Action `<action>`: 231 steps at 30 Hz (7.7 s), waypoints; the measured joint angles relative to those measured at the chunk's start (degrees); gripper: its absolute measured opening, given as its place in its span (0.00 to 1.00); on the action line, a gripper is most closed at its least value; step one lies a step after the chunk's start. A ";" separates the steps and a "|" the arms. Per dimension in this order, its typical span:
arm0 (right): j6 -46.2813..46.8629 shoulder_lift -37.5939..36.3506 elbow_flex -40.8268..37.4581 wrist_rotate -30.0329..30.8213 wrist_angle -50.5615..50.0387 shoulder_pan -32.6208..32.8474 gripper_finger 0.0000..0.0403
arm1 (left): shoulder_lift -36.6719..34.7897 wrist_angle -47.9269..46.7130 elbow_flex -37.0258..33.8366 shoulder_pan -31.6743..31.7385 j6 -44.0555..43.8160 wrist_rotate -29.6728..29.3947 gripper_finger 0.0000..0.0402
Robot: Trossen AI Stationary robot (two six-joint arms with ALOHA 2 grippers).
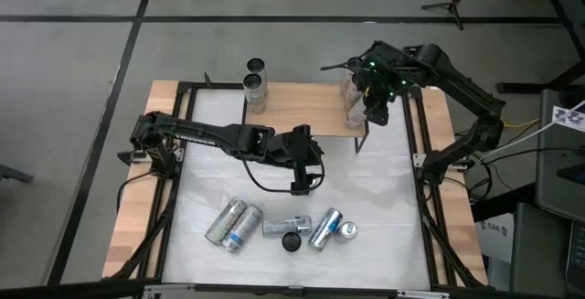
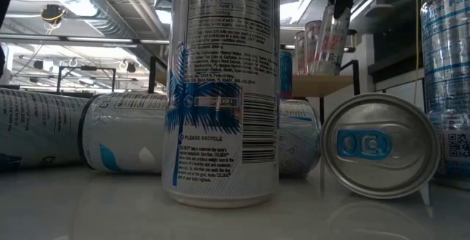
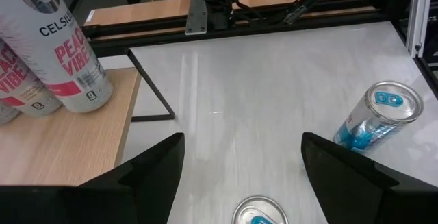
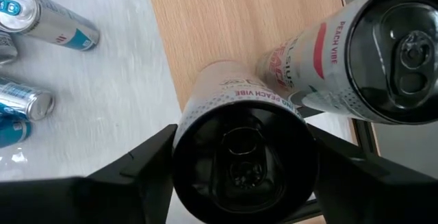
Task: Sort soda cans
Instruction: Put the white pink soda can on the shelf and align with other white pink soda cans, then put the top blue soda can on the shelf
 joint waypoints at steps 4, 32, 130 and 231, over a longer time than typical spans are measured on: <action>-0.01 0.02 -0.04 0.01 -0.08 0.00 0.69 | 0.00 0.02 0.00 0.00 0.00 0.00 0.71; -0.01 0.13 -0.06 0.03 -0.10 0.00 0.69 | 0.02 0.00 0.00 0.00 0.00 0.00 0.71; 1.27 0.22 -0.24 0.95 -0.22 0.00 0.75 | 0.02 0.04 0.00 0.02 0.02 -0.02 0.71; 20.87 -38.30 -49.58 -11.67 43.78 29.18 0.93 | 8.97 -8.72 -0.02 -5.22 -32.04 -11.38 0.71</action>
